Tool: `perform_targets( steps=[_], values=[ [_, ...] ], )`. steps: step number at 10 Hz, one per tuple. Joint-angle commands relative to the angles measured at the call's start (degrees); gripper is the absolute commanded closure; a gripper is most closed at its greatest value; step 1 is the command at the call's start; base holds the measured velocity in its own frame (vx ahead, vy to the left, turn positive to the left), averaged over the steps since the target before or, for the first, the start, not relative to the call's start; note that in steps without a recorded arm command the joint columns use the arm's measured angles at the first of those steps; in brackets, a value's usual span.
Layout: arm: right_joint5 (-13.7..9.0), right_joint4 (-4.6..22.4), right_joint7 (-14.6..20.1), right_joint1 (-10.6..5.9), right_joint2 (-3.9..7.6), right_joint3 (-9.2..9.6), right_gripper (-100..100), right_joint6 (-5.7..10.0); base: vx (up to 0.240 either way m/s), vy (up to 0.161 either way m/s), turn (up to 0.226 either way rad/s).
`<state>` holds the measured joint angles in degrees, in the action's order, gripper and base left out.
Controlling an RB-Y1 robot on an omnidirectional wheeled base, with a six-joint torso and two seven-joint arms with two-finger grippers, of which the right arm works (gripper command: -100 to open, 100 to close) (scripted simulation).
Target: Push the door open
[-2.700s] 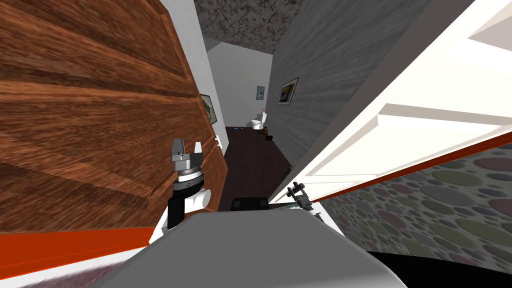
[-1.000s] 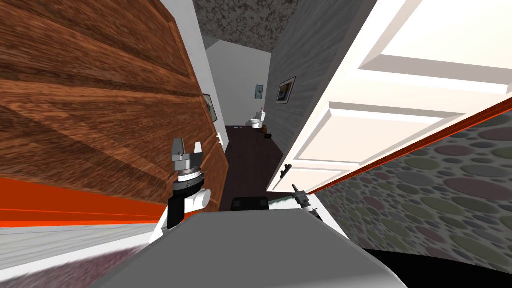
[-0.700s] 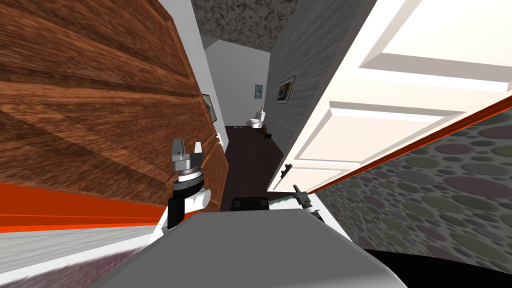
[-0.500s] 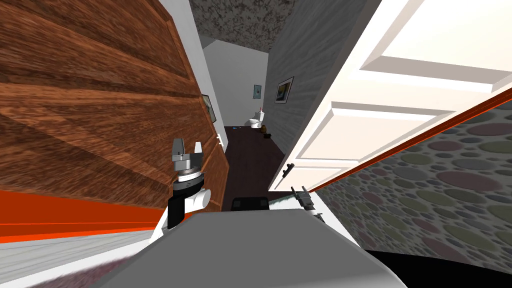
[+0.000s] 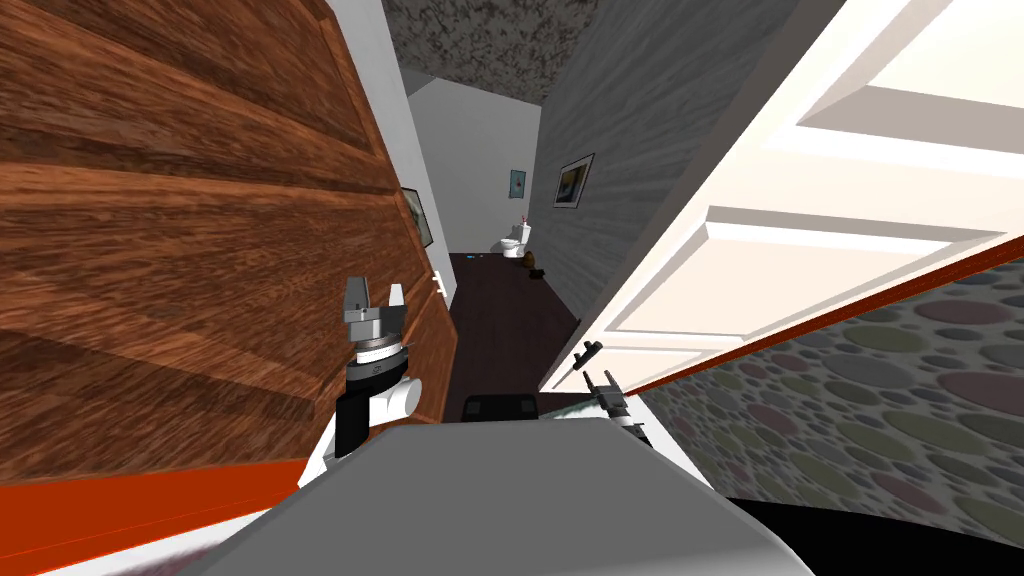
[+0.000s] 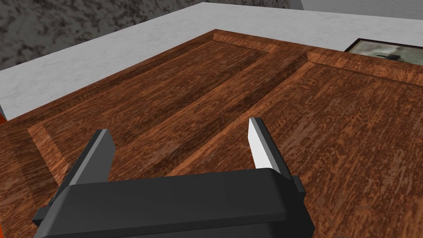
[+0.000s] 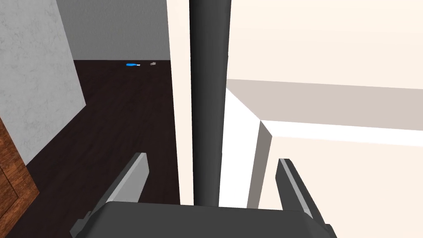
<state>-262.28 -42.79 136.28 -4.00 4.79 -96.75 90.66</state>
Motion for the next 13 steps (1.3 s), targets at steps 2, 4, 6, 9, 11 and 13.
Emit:
perform_targets(
  steps=[2, 4, 6, 9, 11, 13],
  values=[
    [0.0, -0.3, 0.2, -0.72, -0.13, -0.11, -100, -0.78, 0.186, 0.007, 0.034],
    [0.0, -0.2, 0.3, -0.77, -0.09, -0.13, -100, -0.79, 0.125, 0.012, 0.023],
    [0.0, -0.2, 0.3, -0.77, -0.09, -0.13, 100, -0.79, -0.020, -0.001, 0.003],
    [0.0, -0.2, 0.3, -0.77, -0.09, -0.13, 100, -0.79, -0.014, -0.001, 0.000],
    [-0.3, -0.2, 0.2, -0.79, -0.07, -0.53, 100, -1.36, 0.055, 0.015, -0.008],
    [-0.7, -0.3, 0.2, -0.83, 0.05, -0.96, 100, -1.82, 0.169, -0.008, -0.009]
  ],
)
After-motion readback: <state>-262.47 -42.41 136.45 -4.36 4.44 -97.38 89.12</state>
